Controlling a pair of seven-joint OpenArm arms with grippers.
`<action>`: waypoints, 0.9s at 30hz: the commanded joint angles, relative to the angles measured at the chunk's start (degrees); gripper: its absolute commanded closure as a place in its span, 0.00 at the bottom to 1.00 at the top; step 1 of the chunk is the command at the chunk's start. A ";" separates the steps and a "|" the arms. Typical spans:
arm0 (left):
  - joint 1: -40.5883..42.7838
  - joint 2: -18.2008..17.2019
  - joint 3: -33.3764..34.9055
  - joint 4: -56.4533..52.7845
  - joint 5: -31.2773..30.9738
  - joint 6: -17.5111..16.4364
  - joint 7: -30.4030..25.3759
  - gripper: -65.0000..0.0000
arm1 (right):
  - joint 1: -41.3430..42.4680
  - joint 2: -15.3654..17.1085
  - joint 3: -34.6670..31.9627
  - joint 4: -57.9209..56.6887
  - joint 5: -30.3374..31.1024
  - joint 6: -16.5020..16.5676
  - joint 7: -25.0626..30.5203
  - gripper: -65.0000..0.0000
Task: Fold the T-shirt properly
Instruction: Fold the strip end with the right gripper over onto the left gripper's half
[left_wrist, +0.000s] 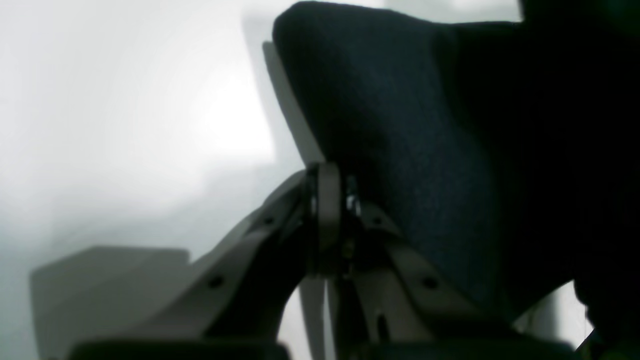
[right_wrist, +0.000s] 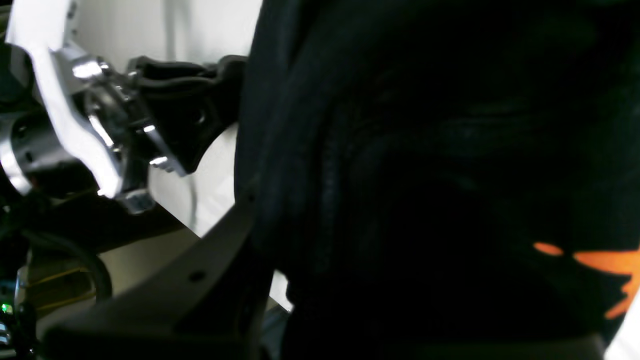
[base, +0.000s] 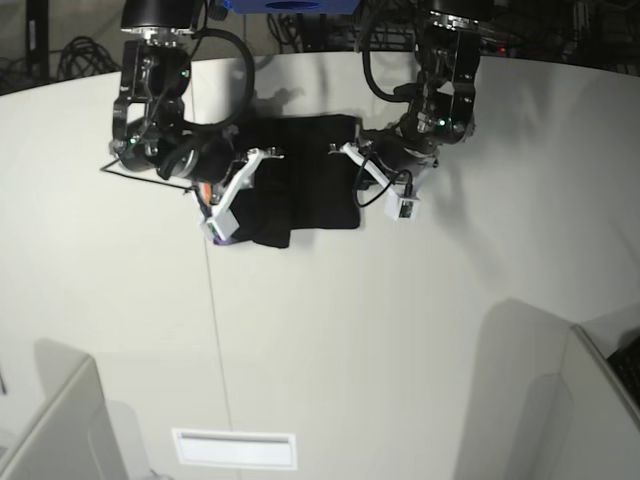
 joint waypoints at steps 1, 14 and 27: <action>0.25 0.03 -0.02 0.74 0.24 0.10 0.71 1.00 | 0.67 -0.09 -0.11 0.25 1.53 0.21 1.11 1.00; 5.09 -7.09 -0.81 7.86 -0.20 0.10 0.79 1.00 | -0.30 -0.09 -0.20 0.95 1.53 0.21 1.19 0.50; 12.39 -8.85 -27.53 12.35 -0.28 -0.16 1.85 1.00 | -1.00 0.09 -5.65 5.17 1.44 0.21 1.11 0.51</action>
